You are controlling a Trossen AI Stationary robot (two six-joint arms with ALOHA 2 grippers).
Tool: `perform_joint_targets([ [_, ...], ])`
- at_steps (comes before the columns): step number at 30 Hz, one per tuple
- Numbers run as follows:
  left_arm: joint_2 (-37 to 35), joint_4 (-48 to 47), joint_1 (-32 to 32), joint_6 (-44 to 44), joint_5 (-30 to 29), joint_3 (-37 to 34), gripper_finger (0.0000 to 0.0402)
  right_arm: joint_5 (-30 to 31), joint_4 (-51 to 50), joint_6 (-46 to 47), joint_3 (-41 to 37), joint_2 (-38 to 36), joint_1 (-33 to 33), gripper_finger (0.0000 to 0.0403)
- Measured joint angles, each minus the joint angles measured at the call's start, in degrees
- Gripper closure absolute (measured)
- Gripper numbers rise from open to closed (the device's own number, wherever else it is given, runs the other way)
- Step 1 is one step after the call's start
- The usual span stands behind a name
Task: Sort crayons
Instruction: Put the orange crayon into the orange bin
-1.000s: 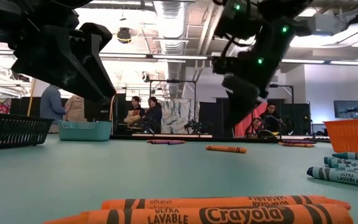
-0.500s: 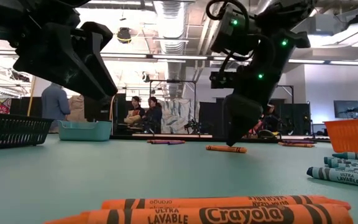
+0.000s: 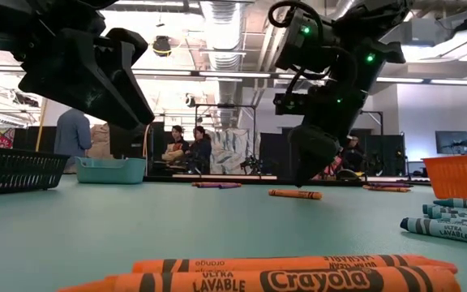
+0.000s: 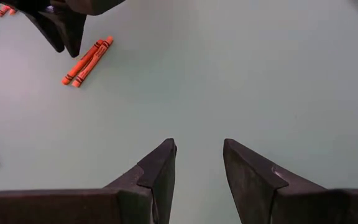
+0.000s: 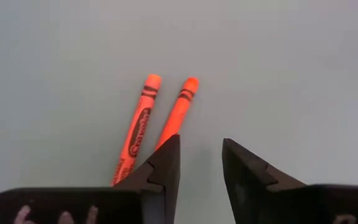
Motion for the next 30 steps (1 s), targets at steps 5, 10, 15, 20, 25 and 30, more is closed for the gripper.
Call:
perform_joint_targets([
  [5,-0.01,0.00,0.00,0.02,0.02,0.00,0.0276,-0.92,2.14,0.11,0.00,0.00,-0.02,0.0236],
  [10,-0.01,0.02,0.02,0.04,0.02,0.00,0.0276,-1.74,2.30,0.11,0.00,0.00,-0.04,0.0215],
  [15,-0.01,0.04,0.04,0.01,0.04,0.00,0.0276,-1.99,2.29,0.13,0.00,0.00,-0.07,0.0226],
  [20,0.00,0.06,0.04,-0.02,0.07,0.00,0.0276,-2.10,2.38,0.42,-0.69,0.00,-0.23,0.0242],
  [25,0.00,0.07,0.04,-0.07,0.18,0.00,0.0276,-4.10,3.12,1.62,-2.41,0.00,-0.66,0.0248],
  [30,-0.02,0.11,0.04,-0.09,0.20,0.00,0.0276,-3.77,3.37,2.47,-3.77,-0.13,-0.87,0.0249],
])
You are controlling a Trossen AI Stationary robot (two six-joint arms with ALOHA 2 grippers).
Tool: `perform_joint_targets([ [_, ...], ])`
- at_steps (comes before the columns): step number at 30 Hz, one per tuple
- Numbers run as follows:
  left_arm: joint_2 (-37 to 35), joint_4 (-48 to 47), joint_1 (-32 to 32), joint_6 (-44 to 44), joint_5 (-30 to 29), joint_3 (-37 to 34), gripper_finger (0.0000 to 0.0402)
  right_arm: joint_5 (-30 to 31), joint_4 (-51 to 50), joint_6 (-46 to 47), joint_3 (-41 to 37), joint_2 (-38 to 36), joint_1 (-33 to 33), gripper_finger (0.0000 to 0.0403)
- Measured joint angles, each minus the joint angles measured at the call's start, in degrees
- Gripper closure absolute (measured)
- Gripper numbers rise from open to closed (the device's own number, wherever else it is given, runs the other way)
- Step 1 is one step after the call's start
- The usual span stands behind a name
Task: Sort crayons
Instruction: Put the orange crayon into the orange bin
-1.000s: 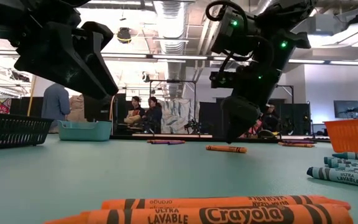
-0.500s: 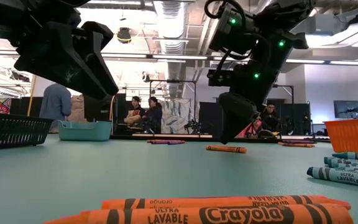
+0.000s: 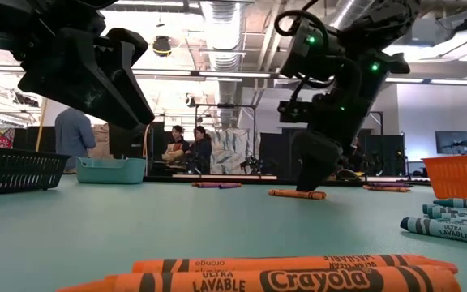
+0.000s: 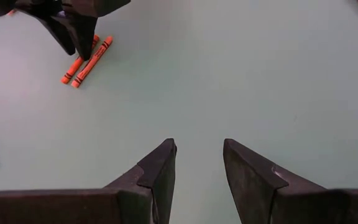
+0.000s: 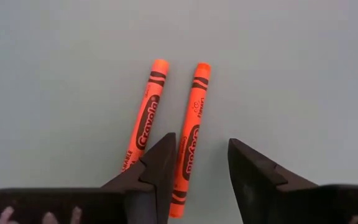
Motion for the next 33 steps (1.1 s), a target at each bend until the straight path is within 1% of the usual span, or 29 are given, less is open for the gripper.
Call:
perform_joint_targets([
  [2,0.00,0.02,0.00,-0.04,0.00,0.00,0.0276,0.95,-0.59,0.29,-0.10,-0.02,0.04,0.0255],
  [5,0.01,0.06,0.00,-0.09,0.00,0.00,0.0276,1.85,-0.78,-0.16,-0.12,-0.02,0.07,0.0277],
  [15,0.02,0.07,0.00,-0.09,-0.06,0.00,0.0276,2.22,-1.76,-0.88,-0.17,0.02,-0.66,0.0391],
  [20,0.02,0.06,0.00,-0.17,-0.07,0.00,0.0276,2.32,-2.09,-0.52,-0.09,0.02,-0.66,0.0398],
  [24,0.02,0.07,0.00,-0.22,-0.09,0.00,0.0276,2.30,-4.64,-0.43,1.55,0.18,-0.65,0.0400],
  [30,0.02,0.04,0.00,-0.28,-0.17,0.00,0.0276,5.05,-15.53,1.05,7.39,0.15,0.73,0.0402],
  [33,0.02,0.04,0.00,-0.28,-0.17,0.00,0.0276,5.07,-22.42,3.00,10.53,0.15,1.57,0.0402],
])
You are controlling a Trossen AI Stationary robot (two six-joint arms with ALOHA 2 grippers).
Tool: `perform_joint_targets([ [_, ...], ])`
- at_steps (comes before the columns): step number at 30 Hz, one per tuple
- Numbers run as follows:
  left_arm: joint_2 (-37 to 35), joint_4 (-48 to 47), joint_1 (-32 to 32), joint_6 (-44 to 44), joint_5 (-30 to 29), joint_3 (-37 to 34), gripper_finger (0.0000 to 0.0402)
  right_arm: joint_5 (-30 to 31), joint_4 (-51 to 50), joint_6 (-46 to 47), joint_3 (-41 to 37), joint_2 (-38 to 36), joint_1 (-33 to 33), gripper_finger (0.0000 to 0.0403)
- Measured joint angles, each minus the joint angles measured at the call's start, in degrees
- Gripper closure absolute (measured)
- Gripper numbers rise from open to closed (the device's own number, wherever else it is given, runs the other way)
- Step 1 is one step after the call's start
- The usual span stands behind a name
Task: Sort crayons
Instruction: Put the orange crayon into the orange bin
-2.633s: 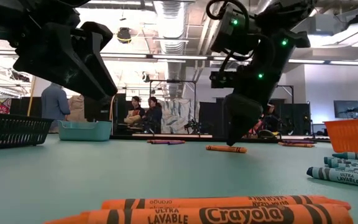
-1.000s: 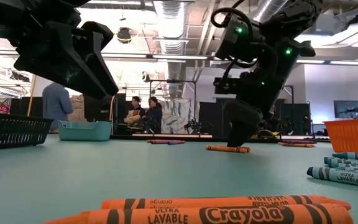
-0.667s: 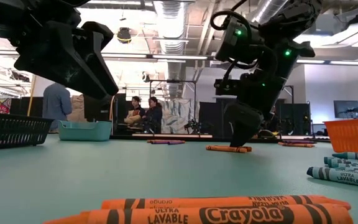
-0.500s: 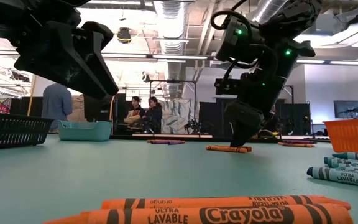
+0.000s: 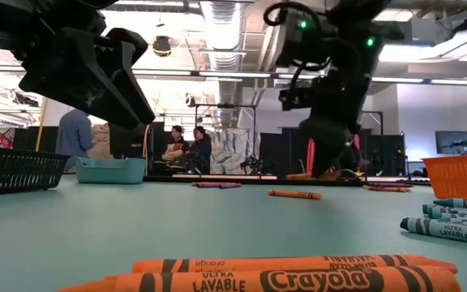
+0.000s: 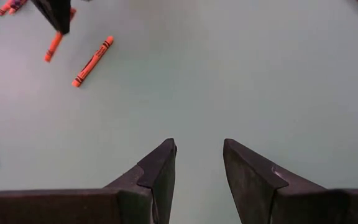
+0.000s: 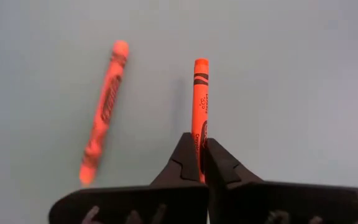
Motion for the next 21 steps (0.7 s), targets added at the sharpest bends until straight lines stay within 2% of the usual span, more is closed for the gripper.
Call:
perform_joint_targets([
  [10,0.00,0.06,0.00,0.15,0.02,0.00,0.0276,0.31,-20.05,11.85,9.88,0.00,4.97,0.0402],
  [16,0.00,0.06,0.00,0.85,0.01,0.00,0.0276,-0.10,-34.72,26.42,12.14,-0.07,10.99,0.0403],
  [21,0.00,0.07,0.47,1.53,-0.04,0.00,0.0276,-2.95,-44.29,39.74,12.12,-0.11,17.37,0.0403],
])
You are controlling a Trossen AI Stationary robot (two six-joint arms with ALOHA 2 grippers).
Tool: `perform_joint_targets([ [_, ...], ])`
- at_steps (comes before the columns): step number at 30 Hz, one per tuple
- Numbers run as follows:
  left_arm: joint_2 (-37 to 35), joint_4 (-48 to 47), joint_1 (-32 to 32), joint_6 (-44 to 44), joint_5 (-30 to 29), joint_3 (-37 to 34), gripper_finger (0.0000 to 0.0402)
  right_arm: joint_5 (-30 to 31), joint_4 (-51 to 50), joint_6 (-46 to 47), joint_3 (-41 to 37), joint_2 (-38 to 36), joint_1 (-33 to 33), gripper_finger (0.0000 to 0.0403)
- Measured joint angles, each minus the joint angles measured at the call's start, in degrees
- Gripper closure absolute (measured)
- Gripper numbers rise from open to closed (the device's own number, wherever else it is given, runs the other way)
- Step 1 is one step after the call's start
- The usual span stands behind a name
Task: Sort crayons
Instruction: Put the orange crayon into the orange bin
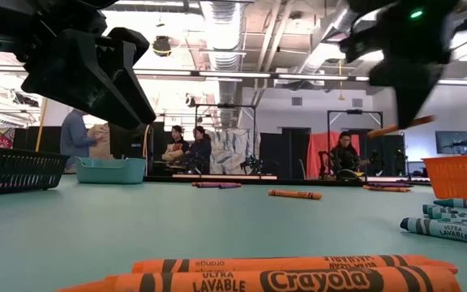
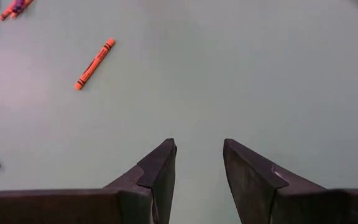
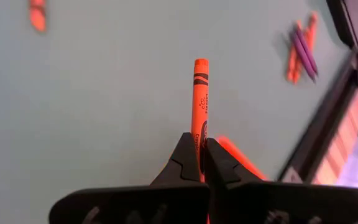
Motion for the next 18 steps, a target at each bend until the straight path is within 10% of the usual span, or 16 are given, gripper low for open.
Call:
perform_joint_targets([
  [18,0.00,2.29,2.64,0.01,1.61,0.00,0.0276,-10.56,-3.42,30.97,-8.00,-0.44,15.95,0.0403],
])
